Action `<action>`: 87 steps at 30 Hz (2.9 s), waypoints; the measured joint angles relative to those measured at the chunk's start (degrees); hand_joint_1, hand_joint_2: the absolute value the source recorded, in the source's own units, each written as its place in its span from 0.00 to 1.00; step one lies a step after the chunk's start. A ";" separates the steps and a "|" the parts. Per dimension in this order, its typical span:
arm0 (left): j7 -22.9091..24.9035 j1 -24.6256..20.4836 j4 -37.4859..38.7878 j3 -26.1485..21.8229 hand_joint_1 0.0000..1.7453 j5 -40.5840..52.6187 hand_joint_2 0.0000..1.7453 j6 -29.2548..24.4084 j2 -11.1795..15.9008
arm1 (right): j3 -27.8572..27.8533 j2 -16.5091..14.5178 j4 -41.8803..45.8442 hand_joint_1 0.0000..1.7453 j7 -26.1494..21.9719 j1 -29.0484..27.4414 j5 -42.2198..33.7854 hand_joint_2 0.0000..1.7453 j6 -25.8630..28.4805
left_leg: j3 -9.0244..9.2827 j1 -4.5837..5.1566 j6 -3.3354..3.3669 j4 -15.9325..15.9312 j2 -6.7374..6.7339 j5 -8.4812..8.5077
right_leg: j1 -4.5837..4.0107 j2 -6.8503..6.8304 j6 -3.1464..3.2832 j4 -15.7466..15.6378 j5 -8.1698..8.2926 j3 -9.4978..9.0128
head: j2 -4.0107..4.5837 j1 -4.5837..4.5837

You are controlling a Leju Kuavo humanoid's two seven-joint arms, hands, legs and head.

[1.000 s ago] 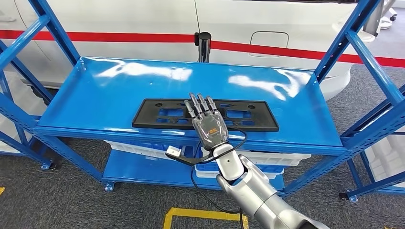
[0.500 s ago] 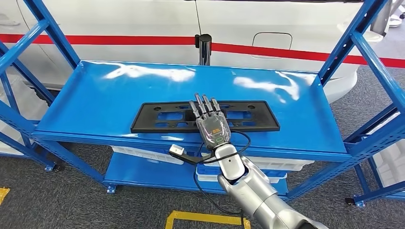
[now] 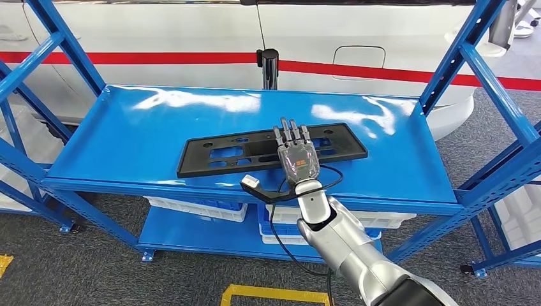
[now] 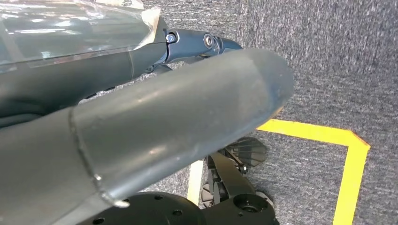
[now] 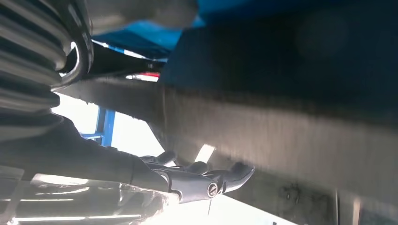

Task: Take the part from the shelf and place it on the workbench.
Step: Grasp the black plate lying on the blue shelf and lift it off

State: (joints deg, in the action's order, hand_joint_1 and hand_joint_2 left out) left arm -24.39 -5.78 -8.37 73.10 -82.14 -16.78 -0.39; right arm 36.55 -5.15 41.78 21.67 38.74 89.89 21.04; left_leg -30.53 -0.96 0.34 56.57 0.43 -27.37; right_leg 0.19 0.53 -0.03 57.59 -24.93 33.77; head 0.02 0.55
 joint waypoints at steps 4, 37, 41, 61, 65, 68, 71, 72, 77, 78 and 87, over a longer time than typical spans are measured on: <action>-0.05 0.00 0.00 0.26 0.00 -0.04 0.00 -0.33 -0.01 | -0.46 -0.09 -0.81 0.94 -0.95 -0.23 0.01 1.00 0.32 | 0.01 0.16 -0.01 0.03 -0.01 0.03 | 0.15 0.00 -0.02 -0.01 0.04 -0.02 | 0.00 -0.01; 0.56 -0.06 0.00 2.39 0.00 -0.39 0.00 -2.15 -0.22 | -8.24 -0.84 18.06 1.00 -26.21 -5.87 -28.83 1.00 14.87 | -0.18 0.23 0.01 0.07 -0.01 0.01 | 0.28 0.00 -0.04 0.00 0.03 0.26 | 0.00 0.01; 0.68 -0.09 0.00 2.70 0.00 -0.32 0.00 -2.35 -0.22 | -10.12 -0.39 21.76 1.00 -28.06 -3.59 -34.26 1.00 14.27 | -0.17 0.24 0.01 0.07 -0.01 0.01 | 0.30 0.01 -0.04 0.00 0.03 0.26 | -0.01 0.00; 1.01 -0.09 0.00 2.72 0.00 -0.46 1.00 2.01 -0.22 | -13.33 1.26 37.89 1.00 -43.22 -2.21 -70.62 1.00 4.76 | -0.23 0.24 0.01 0.08 -0.02 0.01 | 0.30 0.01 -0.04 0.01 0.03 0.32 | 0.00 0.02; 0.19 -0.08 0.00 2.72 0.00 -0.69 1.00 2.16 -0.22 | -13.32 1.95 40.64 1.00 -44.59 -2.40 -78.48 1.00 1.01 | -0.24 0.24 0.01 0.08 0.00 0.02 | 0.30 0.00 -0.04 0.01 0.03 0.33 | 0.00 0.01; 0.26 -0.09 0.01 2.74 0.00 -0.12 1.00 2.25 -0.19 | -13.23 2.79 43.70 1.00 -44.36 -2.61 -81.47 1.00 -1.78 | -0.25 0.24 0.01 0.08 -0.01 0.01 | 0.30 0.01 -0.04 0.01 0.03 0.33 | 0.00 0.01; 0.22 -0.12 0.04 2.75 0.00 -0.33 1.00 0.87 -0.15 | -12.72 3.39 45.51 1.00 -44.10 -3.02 -82.46 1.00 -2.90 | -0.25 0.24 0.02 0.08 -0.01 0.00 | 0.30 0.01 -0.04 0.01 0.03 0.33 | 0.00 0.01; 0.18 -0.13 0.05 2.74 0.00 -0.52 1.00 0.40 -0.14 | -12.44 3.51 45.87 1.00 -44.10 -3.25 -82.64 1.00 -3.01 | -0.25 0.24 0.02 0.08 -0.01 0.00 | 0.30 0.01 -0.04 0.00 0.03 0.33 | 0.00 0.01; -0.11 -0.13 0.09 2.71 0.00 -0.89 1.00 -0.26 -0.09 | -11.70 3.94 46.87 1.00 -44.20 -3.97 -83.29 1.00 -3.36 | -0.25 0.24 0.02 0.08 -0.01 0.00 | 0.30 0.01 -0.04 0.01 0.03 0.33 | 0.00 0.01; -0.19 -0.13 0.09 2.70 0.00 -1.00 1.00 -0.40 -0.09 | -11.61 3.99 46.98 1.00 -44.29 -4.04 -83.62 1.00 -3.45 | -0.25 0.24 0.02 0.08 -0.01 0.01 | 0.30 0.01 -0.04 0.01 0.03 0.32 | 0.00 0.01; -1.86 -0.33 0.09 2.51 0.00 -1.93 1.00 -0.68 -0.02 | -8.85 4.17 47.98 1.00 -43.37 -5.89 -85.18 1.00 -5.28 | -0.24 0.24 0.02 0.08 0.00 0.01 | 0.30 0.01 -0.04 0.01 0.03 0.33 | 0.00 0.01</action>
State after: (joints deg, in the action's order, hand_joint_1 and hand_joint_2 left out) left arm -26.25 -6.11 -8.28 75.61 -84.07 -17.45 -0.41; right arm 27.70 -0.98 89.77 -21.70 32.85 4.71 15.77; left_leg -30.78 -0.72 0.35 56.65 0.42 -27.36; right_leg 0.49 0.54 -0.07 57.60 -24.89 34.10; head 0.02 0.55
